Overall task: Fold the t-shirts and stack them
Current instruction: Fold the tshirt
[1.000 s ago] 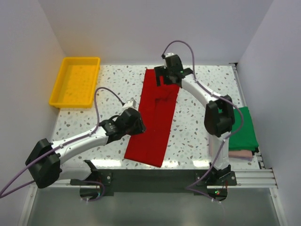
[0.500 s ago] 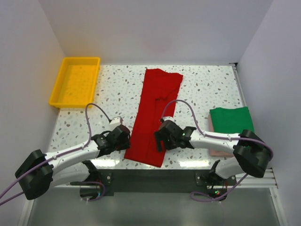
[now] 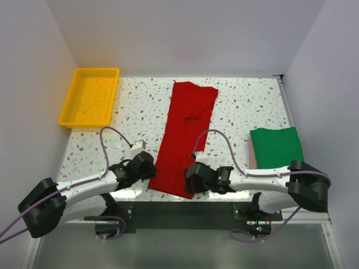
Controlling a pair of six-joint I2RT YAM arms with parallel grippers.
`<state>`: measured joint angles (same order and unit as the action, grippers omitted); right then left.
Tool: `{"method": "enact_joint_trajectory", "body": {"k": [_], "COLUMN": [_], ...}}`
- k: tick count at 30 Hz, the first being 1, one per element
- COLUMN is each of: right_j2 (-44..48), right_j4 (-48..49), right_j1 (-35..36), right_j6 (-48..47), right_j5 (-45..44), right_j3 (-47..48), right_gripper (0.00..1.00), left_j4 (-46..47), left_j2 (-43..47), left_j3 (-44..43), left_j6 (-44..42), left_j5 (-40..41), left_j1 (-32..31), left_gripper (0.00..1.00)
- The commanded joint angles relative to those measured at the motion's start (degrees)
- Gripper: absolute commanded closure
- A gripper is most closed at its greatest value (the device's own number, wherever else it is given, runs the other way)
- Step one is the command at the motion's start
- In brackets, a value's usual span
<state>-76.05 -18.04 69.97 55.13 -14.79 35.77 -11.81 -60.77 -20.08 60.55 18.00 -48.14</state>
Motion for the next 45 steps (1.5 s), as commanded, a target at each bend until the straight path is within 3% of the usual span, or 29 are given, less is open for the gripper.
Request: {"method": "enact_joint_trajectory", "body": {"k": [1, 4, 5, 8, 11, 17, 19, 20, 22, 26, 33, 38, 39, 40, 43, 45], "right_j2": [-0.41, -0.15, 0.02, 2.04, 6.95, 17.68, 19.88, 20.15, 19.72, 16.83, 10.23, 9.08, 9.34, 9.60, 11.09, 12.76], "right_j4": [1.52, -0.15, -1.63, -5.75, -8.93, -14.47, -13.95, -13.51, -12.20, -3.60, 3.80, 2.58, 2.14, 1.53, -1.72, -5.50], "right_j1": [0.43, 0.43, 0.43, 0.34, -0.71, -5.62, -6.86, -6.96, -6.96, -5.65, -3.79, -3.71, -3.79, -3.71, -3.71, -3.79], "right_j6": [3.93, 3.84, 3.84, 3.93, 4.11, 2.18, 0.95, 0.68, 0.59, 2.34, 4.98, 4.72, 4.72, 4.63, 4.37, 4.45], "right_j5": [-4.28, -5.60, -6.13, -7.79, -9.65, -9.04, -5.72, -4.82, -1.41, 4.66, 8.19, 7.84, 7.67, 7.23, 6.79, 5.04], "right_j3": [-0.88, -0.53, -0.52, -1.05, -3.07, -6.15, -6.76, -6.59, -6.41, -9.05, -11.25, -10.37, -10.46, -10.37, -10.81, -11.24], "right_gripper": [0.34, 0.51, 0.64, 0.82, 0.87, 0.86, 0.80, 0.72, 0.58, 0.44, 0.41, 0.49, 0.54, 0.66, 0.84, 0.89], "left_j4": [-0.40, 1.17, 1.53, 1.88, 2.41, 6.87, 8.99, 9.70, 10.23, 6.90, 5.93, 4.70, 4.43, 4.26, 3.90, 3.73], "left_j2": [-1.37, -1.72, -1.80, -2.07, -1.02, 1.36, 1.62, 1.45, 0.83, -0.13, 1.09, 2.32, 2.50, 2.76, 3.38, 3.91], "left_j3": [2.58, 2.85, 2.85, 2.41, 2.41, 4.16, 4.95, 5.22, 5.05, 3.64, 6.01, 6.01, 5.93, 5.84, 5.84, 6.01], "left_j6": [0.27, -0.35, -0.44, -0.53, 0.00, 3.16, 4.92, 5.36, 5.54, 4.92, 5.27, 4.84, 4.57, 4.49, 4.31, 4.31], "left_j5": [-1.91, -3.76, -4.20, -5.69, -7.18, -12.01, -14.04, -14.39, -14.22, -11.76, -11.50, -11.41, -11.58, -11.50, -12.02, -12.63], "left_j1": [-0.55, -0.73, -0.73, -0.90, -0.90, -0.90, -0.90, -0.90, -0.90, -0.90, -0.90, -0.90, -0.90, -0.90, -0.90, -0.90], "left_gripper": [0.71, 0.83, 0.86, 0.97, 1.00, 1.00, 1.00, 1.00, 1.00, 1.00, 1.00, 1.00, 1.00, 1.00, 1.00, 1.00]}}
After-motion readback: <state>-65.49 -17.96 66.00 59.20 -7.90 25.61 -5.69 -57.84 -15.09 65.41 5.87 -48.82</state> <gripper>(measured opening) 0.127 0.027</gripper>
